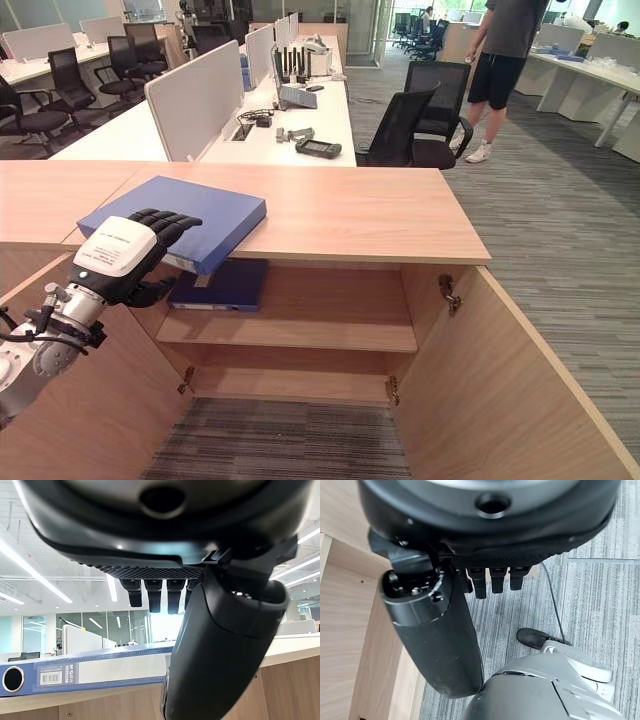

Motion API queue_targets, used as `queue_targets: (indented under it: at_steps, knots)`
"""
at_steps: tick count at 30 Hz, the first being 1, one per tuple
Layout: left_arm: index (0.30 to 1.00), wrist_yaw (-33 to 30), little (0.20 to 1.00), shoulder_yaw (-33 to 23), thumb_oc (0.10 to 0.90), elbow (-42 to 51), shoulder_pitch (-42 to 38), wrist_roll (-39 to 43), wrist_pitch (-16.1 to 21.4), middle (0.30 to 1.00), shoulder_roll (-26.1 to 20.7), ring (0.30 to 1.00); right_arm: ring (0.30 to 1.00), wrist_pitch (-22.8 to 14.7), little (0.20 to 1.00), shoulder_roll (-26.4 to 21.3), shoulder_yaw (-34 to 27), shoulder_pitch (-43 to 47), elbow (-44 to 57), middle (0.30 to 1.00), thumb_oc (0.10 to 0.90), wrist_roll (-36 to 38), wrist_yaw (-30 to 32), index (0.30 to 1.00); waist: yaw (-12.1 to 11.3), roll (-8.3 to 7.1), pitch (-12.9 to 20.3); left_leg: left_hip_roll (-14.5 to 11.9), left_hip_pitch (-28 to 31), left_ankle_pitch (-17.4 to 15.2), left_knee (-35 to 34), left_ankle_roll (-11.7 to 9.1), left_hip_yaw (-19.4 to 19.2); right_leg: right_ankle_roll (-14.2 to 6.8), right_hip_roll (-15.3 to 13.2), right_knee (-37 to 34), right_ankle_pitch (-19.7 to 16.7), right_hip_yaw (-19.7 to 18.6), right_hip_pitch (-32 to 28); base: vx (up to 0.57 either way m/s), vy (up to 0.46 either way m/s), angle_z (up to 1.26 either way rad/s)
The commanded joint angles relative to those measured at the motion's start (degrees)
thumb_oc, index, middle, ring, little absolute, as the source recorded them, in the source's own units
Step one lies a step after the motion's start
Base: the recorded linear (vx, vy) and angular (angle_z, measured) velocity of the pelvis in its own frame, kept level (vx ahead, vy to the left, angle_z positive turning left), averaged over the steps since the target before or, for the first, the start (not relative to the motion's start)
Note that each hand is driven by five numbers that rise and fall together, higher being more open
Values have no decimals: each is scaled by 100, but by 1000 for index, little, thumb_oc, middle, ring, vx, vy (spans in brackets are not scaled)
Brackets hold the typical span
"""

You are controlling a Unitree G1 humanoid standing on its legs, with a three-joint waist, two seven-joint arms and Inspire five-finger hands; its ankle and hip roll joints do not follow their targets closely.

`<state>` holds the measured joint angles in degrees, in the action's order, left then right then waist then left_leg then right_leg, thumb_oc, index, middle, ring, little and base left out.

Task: Put the empty folder in the office cabinet

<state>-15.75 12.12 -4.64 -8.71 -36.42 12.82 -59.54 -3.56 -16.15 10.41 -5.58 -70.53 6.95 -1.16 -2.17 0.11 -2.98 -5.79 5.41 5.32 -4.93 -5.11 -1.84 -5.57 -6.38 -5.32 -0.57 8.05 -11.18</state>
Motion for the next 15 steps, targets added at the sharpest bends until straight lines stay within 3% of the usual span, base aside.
queue_targets:
  at_steps: [1, 15]
  knots:
    - [900, -324, 900, -190, 800, -140, -1528, 6, -113, 900, -226, 900, 900, 13, 900, -384, 132, 227, -403, 900, 800, -73, 62, 900, -18, 138, -93, -392, 586, -845, -7, -280, -113, -474, -425, 371, 498, 100, 14, 0, 0, 0]
    - [900, -300, 900, -139, 800, -474, -1482, 17, -188, 900, -139, 900, 900, 28, 900, -418, 94, 204, -437, 900, 800, -108, 75, 900, 29, 123, -82, -397, 601, -852, -7, -289, -145, -472, -427, 365, 489, 65, 28, -2, 1, -4]
